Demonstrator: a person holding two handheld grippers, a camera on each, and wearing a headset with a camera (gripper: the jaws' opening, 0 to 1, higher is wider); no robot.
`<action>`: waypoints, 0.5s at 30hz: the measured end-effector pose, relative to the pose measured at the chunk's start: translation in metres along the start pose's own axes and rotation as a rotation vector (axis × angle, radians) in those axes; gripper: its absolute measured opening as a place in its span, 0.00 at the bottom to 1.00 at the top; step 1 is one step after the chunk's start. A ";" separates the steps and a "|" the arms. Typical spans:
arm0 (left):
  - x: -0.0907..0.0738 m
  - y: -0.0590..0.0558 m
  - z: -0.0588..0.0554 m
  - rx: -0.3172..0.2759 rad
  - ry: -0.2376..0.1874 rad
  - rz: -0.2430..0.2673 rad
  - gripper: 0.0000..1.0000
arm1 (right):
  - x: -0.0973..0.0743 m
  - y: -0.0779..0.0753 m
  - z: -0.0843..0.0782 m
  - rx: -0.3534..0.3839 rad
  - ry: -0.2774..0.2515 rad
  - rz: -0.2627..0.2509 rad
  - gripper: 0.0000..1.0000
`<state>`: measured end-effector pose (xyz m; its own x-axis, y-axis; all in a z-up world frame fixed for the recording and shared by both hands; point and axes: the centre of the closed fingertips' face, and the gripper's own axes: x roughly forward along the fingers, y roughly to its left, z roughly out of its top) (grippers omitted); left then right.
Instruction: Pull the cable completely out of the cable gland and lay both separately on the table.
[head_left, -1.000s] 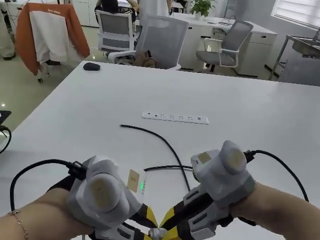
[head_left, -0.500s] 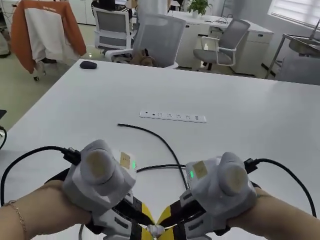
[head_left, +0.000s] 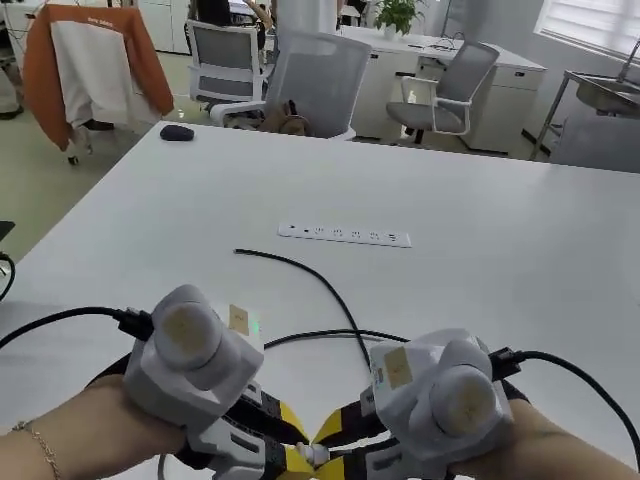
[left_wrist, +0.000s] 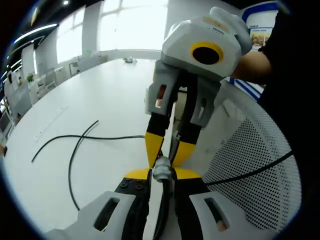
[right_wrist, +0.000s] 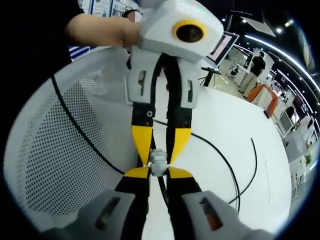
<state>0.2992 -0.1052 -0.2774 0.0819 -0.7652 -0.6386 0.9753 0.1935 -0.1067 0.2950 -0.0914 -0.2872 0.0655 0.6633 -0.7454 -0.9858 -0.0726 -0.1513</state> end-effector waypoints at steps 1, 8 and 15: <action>0.001 0.000 -0.001 0.001 0.007 0.005 0.18 | 0.000 0.000 0.000 -0.002 0.000 -0.001 0.10; 0.000 -0.001 -0.002 -0.002 0.001 0.027 0.19 | -0.001 0.001 -0.001 0.005 0.003 0.000 0.10; 0.006 -0.010 -0.005 0.163 0.068 0.033 0.17 | 0.000 0.011 -0.007 0.074 0.030 0.085 0.12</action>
<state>0.2889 -0.1089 -0.2844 0.1059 -0.7159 -0.6901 0.9931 0.1116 0.0366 0.2848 -0.0968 -0.2935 -0.0154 0.6344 -0.7729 -0.9966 -0.0718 -0.0392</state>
